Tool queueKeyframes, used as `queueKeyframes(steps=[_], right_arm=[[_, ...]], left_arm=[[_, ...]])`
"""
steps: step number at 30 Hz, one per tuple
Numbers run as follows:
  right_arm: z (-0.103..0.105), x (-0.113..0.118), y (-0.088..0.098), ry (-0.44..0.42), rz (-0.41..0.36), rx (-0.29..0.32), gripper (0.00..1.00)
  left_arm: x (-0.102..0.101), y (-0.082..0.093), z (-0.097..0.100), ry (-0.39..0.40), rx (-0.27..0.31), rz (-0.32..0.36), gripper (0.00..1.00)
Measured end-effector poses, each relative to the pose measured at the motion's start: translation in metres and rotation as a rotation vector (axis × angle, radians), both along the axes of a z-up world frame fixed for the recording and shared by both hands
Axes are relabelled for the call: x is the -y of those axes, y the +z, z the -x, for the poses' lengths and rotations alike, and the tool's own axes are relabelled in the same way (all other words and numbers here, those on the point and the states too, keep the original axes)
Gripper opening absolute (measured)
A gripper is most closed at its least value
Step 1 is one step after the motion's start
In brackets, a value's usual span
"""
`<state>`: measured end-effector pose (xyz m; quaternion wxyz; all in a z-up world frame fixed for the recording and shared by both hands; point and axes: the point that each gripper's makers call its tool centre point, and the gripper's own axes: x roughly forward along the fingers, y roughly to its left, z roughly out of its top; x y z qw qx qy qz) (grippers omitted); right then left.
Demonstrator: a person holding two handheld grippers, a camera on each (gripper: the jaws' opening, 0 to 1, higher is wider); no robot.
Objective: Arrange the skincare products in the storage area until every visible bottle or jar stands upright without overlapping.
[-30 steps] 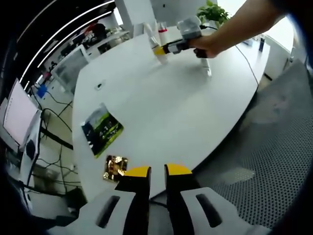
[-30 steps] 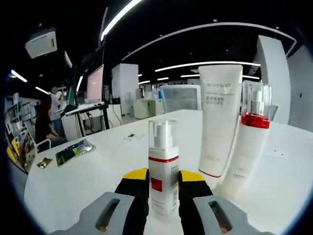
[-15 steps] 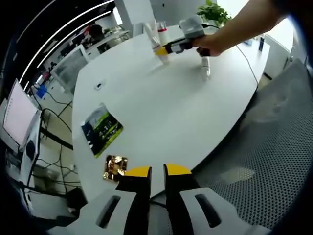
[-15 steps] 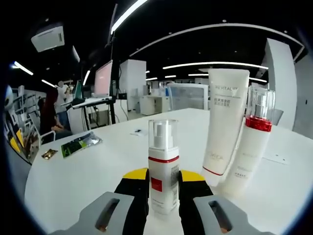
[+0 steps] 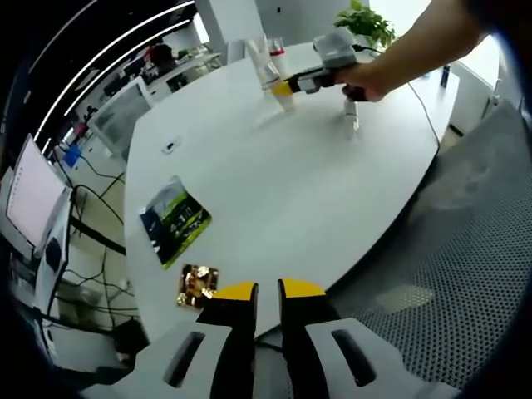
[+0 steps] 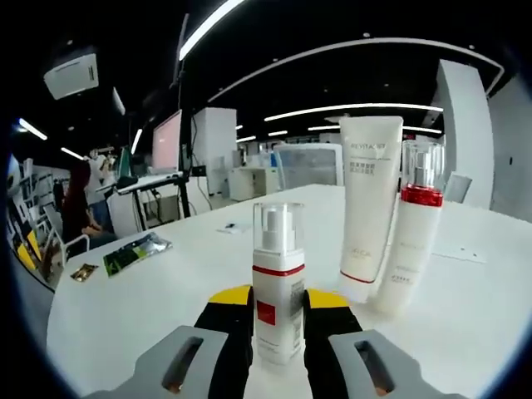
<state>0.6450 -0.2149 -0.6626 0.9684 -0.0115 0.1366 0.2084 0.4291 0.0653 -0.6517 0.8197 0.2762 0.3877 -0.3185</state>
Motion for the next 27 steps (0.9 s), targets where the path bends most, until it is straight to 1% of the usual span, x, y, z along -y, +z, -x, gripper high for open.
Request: queueKeyframes(steps=[1,3,5,6,14,24,27], right_arm=[[0.001,0.001,0.001,-0.001,0.041,0.019,0.16],[0.003,-0.002,0.0,-0.005,0.017,0.018,0.16],[0.005,-0.003,0.001,-0.01,0.02,0.021,0.16],[0.005,-0.004,0.001,-0.013,0.0,0.015,0.16],[0.008,-0.005,0.001,0.018,0.032,0.016,0.16],[0.021,0.006,-0.001,0.005,0.016,0.017,0.16],[0.025,0.005,-0.002,0.032,0.042,0.014,0.15]], left_arm=[[0.0,0.0,0.0,-0.001,0.0,0.0,0.08],[0.001,0.0,0.0,-0.004,-0.001,-0.001,0.08],[0.0,0.0,0.0,-0.004,-0.001,-0.001,0.08],[0.001,0.0,0.0,-0.005,-0.001,-0.001,0.08],[0.001,0.0,0.001,-0.009,-0.001,-0.003,0.07],[0.001,-0.002,0.002,-0.017,-0.01,-0.009,0.07],[0.002,-0.002,0.003,-0.02,-0.013,-0.011,0.07]])
